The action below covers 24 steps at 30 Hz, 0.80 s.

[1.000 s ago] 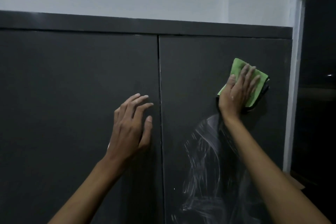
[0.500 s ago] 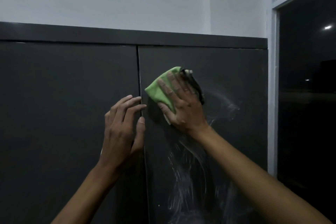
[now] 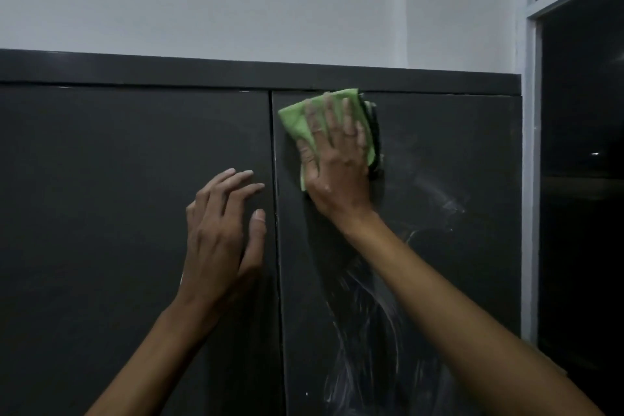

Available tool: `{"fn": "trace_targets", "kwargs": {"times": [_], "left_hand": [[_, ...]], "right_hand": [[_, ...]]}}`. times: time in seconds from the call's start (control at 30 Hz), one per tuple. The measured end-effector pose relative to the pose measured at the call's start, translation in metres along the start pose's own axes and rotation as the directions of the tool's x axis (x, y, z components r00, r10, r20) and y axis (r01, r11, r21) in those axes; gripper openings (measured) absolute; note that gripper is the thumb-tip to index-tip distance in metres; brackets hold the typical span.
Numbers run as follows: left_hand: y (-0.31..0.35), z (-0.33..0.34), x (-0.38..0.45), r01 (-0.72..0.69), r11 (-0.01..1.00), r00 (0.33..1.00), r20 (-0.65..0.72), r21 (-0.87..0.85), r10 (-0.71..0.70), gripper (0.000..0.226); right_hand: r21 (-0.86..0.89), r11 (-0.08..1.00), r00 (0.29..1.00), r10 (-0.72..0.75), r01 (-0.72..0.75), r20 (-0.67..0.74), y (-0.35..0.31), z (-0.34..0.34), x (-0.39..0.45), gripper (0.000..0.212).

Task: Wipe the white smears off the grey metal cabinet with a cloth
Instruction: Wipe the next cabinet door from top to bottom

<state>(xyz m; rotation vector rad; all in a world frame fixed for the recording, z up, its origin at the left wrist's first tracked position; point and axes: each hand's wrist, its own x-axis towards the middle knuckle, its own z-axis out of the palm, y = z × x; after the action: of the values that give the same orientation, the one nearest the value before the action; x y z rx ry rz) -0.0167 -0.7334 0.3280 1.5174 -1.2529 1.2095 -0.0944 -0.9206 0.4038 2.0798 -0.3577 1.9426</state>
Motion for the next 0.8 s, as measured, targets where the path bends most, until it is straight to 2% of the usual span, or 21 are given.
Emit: {"fn": "trace_targets", "kwargs": {"times": [0.1, 0.17, 0.2, 0.3, 0.4, 0.47, 0.57, 0.63, 0.7, 0.73, 0.8], "left_hand": [[0.01, 0.01, 0.002, -0.001, 0.999, 0.999, -0.039, -0.043, 0.0, 0.036], [0.017, 0.017, 0.002, -0.033, 0.998, 0.999, -0.043, -0.056, 0.031, 0.036], [0.02, 0.02, 0.003, -0.054, 0.997, 0.998, -0.036, -0.056, 0.052, 0.036], [0.025, 0.027, 0.004, -0.09, 0.994, 0.996, -0.003, -0.058, 0.09, 0.035], [0.028, 0.029, 0.004, -0.088, 0.994, 0.996, 0.013, -0.068, 0.089, 0.036], [0.027, 0.03, 0.002, -0.09, 0.994, 0.996, 0.012, -0.06, 0.091, 0.036], [0.026, 0.03, -0.001, -0.079, 0.995, 0.997, 0.017, -0.055, 0.081, 0.035], [0.027, 0.029, -0.002, -0.069, 0.996, 0.997, 0.027, -0.054, 0.07, 0.035], [0.03, 0.029, 0.0, -0.068, 0.996, 0.997, 0.033, -0.054, 0.07, 0.036], [0.031, 0.029, 0.001, -0.071, 0.996, 0.997, 0.035, -0.053, 0.072, 0.036], [0.033, 0.028, 0.005, -0.073, 0.996, 0.997, 0.032, -0.048, 0.075, 0.037]], "right_hand": [[0.0, 0.966, 0.965, -0.257, 0.257, 0.051, 0.009, -0.005, -0.017, 0.057], [-0.001, 0.946, 0.945, -0.323, 0.323, 0.044, 0.031, -0.012, -0.021, 0.054], [-0.021, 0.951, 0.951, -0.306, 0.307, 0.034, 0.043, -0.016, -0.02, 0.053], [-0.064, 0.993, 0.995, -0.101, 0.101, 0.001, 0.08, -0.027, -0.013, 0.053], [-0.043, 0.984, 0.983, 0.171, -0.174, -0.062, 0.122, -0.043, -0.004, 0.054], [-0.005, 0.923, 0.919, 0.381, -0.384, -0.104, 0.148, -0.054, -0.002, 0.058], [0.095, 0.765, 0.751, 0.643, -0.637, -0.15, 0.16, -0.061, 0.003, 0.061], [0.156, 0.697, 0.679, 0.717, -0.7, -0.157, 0.149, -0.058, 0.01, 0.058], [0.162, 0.694, 0.679, 0.72, -0.701, -0.142, 0.126, -0.051, 0.019, 0.058], [0.134, 0.729, 0.717, 0.684, -0.671, -0.131, 0.112, -0.046, 0.021, 0.058], [0.059, 0.846, 0.841, 0.533, -0.53, -0.093, 0.078, -0.036, 0.021, 0.058]]}}
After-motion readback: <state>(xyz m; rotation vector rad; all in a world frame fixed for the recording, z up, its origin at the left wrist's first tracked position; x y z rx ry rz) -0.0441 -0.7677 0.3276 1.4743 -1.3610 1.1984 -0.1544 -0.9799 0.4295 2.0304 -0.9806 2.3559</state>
